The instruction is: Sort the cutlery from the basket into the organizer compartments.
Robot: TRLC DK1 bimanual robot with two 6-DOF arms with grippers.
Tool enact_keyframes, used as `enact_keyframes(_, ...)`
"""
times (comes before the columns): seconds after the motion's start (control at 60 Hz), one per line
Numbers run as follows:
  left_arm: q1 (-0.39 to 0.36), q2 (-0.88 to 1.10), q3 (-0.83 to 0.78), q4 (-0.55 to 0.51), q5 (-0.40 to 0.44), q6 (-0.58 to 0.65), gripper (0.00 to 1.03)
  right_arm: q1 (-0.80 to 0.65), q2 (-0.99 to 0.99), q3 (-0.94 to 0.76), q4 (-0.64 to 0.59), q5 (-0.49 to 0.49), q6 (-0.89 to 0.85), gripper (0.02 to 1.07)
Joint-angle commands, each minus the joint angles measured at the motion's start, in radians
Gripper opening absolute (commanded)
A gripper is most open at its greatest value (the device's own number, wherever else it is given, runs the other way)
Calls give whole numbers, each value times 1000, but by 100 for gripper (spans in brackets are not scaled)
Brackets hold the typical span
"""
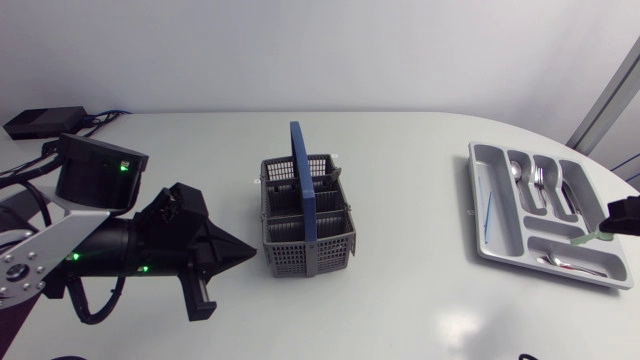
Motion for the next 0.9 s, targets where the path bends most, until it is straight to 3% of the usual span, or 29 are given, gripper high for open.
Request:
enact_keyframes(0.0, -15, 21, 0, 2, -10, 10, 5, -49, 41, -49, 40, 12, -62, 8)
enact_keyframes(0.333, -26, 17, 3, -3, -17, 1, 5, -101, 262, -104, 257, 95, -54, 8)
enact_keyframes(0.5, -26, 18, 1, -1, -19, 1, 5, -98, 362, -82, 302, 106, -25, 9)
enact_keyframes(0.6, -26, 18, 3, -3, -19, 1, 5, -61, 408, -90, 333, 118, 3, 24)
enact_keyframes(0.783, -26, 15, 3, -4, -19, -2, 5, 0, 504, -55, 402, 135, 50, 25)
enact_keyframes(0.883, -26, 11, 3, -10, -20, -2, 5, 12, 530, -13, 411, 138, 70, 48)
